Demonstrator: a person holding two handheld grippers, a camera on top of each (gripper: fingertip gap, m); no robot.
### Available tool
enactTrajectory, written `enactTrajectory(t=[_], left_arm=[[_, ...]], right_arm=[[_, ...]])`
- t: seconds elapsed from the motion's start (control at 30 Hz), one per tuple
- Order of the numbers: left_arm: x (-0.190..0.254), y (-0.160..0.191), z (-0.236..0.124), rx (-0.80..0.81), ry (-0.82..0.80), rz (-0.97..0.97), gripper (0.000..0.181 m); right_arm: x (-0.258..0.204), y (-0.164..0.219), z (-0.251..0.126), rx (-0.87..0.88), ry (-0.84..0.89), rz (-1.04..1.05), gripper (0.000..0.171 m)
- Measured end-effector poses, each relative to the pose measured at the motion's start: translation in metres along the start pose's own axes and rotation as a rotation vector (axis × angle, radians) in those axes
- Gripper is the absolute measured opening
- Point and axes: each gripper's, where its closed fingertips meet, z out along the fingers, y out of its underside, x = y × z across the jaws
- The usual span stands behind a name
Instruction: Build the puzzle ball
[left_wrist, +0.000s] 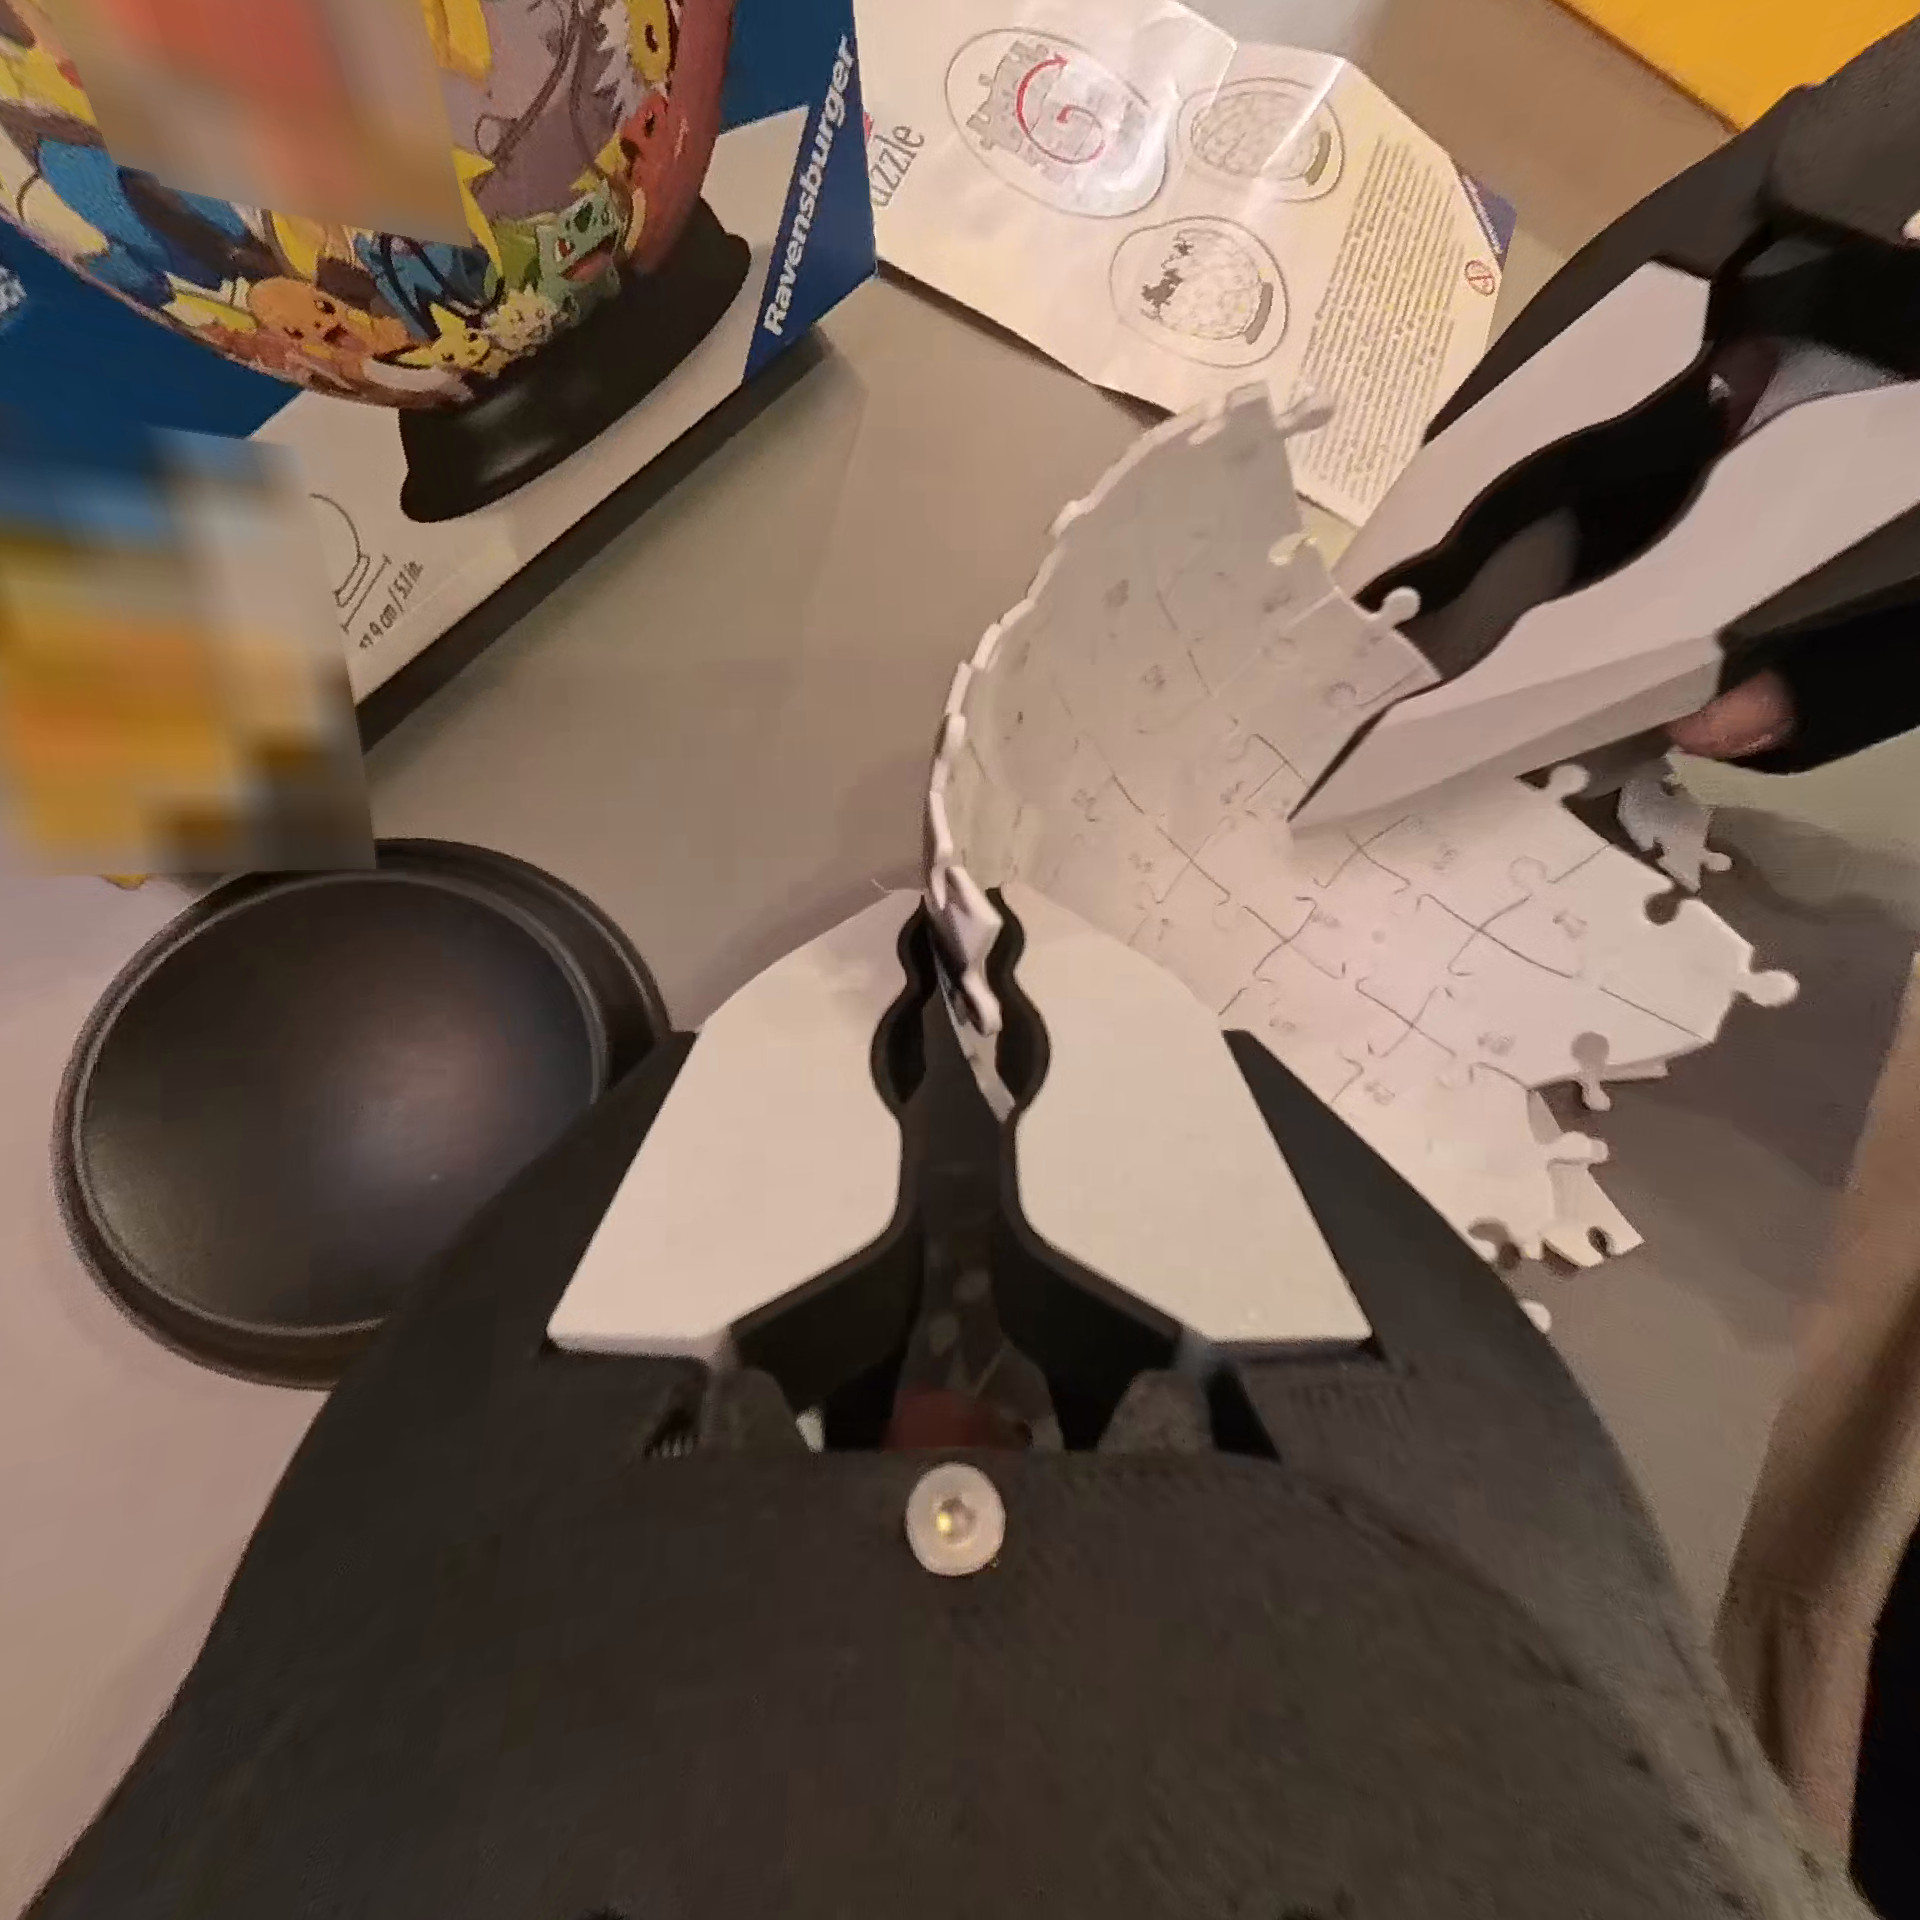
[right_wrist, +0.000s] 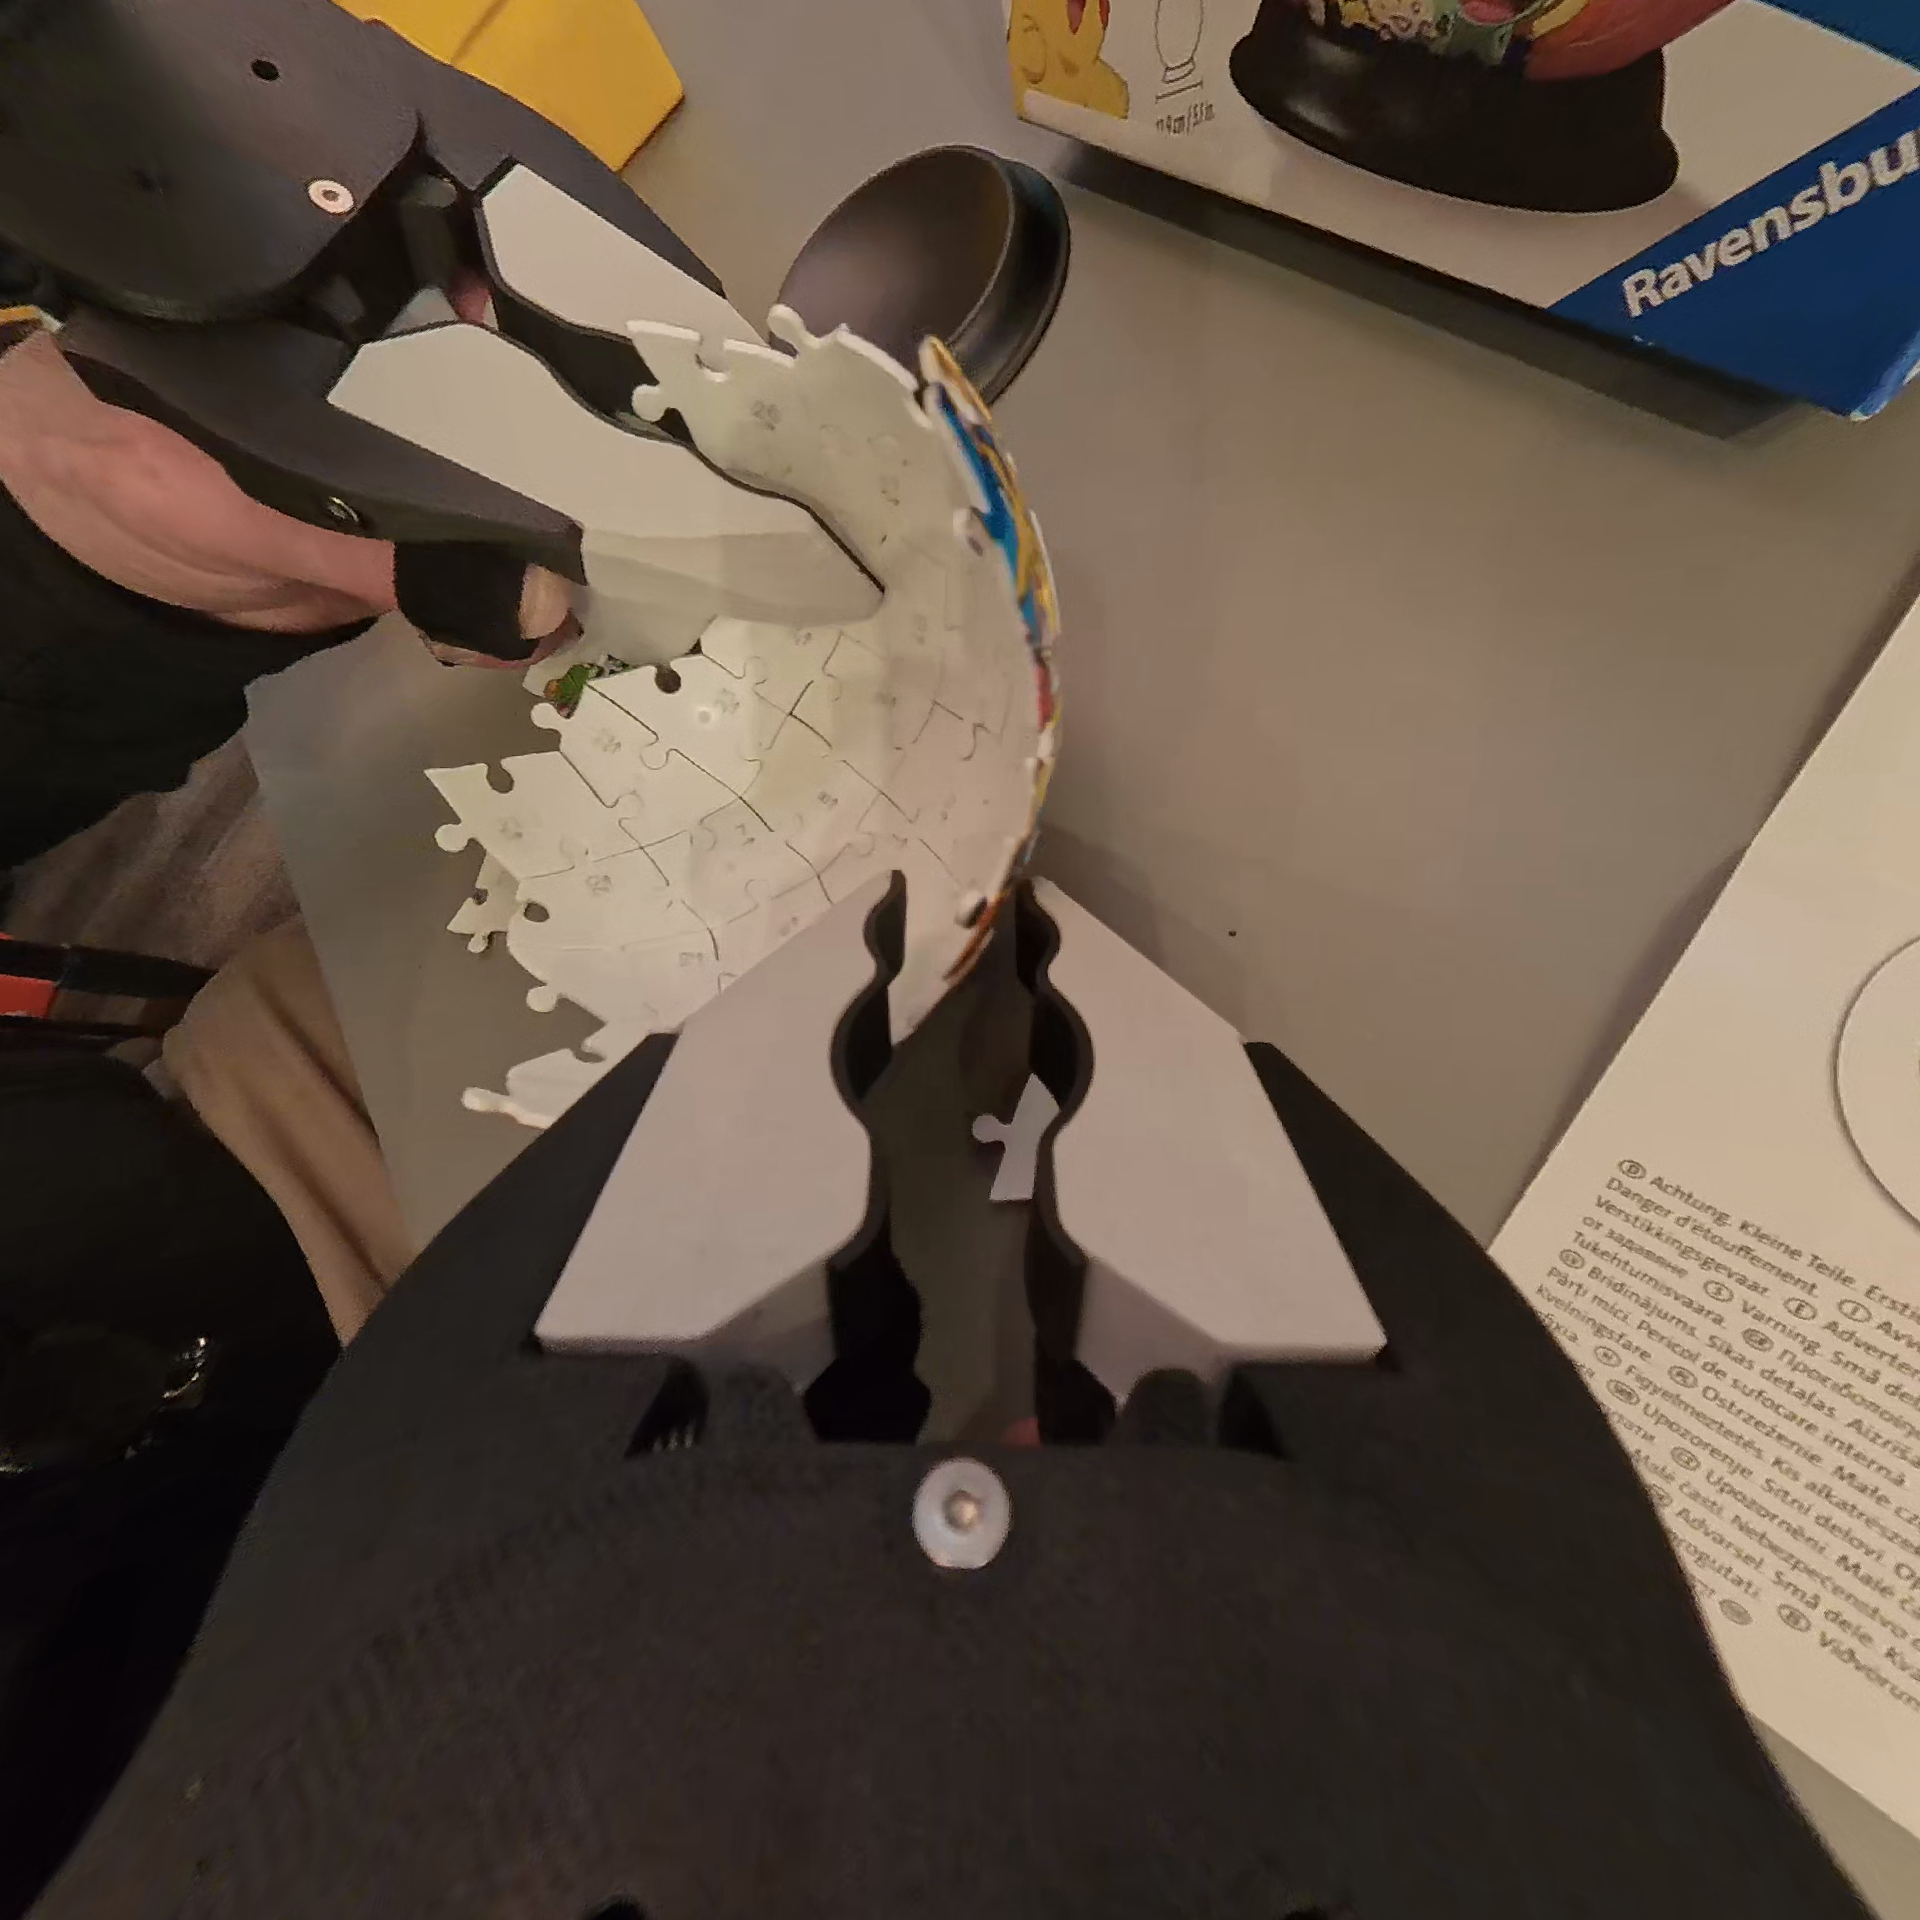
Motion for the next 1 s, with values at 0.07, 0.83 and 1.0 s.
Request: enactTrajectory(t=[0.07,0.83,1.0], left_arm=[[-0.001,-0.004,-0.002,0.002,-0.005,0.02,0.007],[-0.016,-0.005,-0.027,-0.24,-0.062,0.221,0.004],[-0.012,-0.008,-0.022,-0.317,-0.047,0.262,0.004]], right_arm=[[-0.002,-0.001,-0.003,0.0,-0.007,-0.005,0.025],[-0.002,0.103,-0.082,-0.372,0.054,-0.49,0.033],[-0.008,0.105,-0.074,-0.378,0.09,-0.568,0.029]])
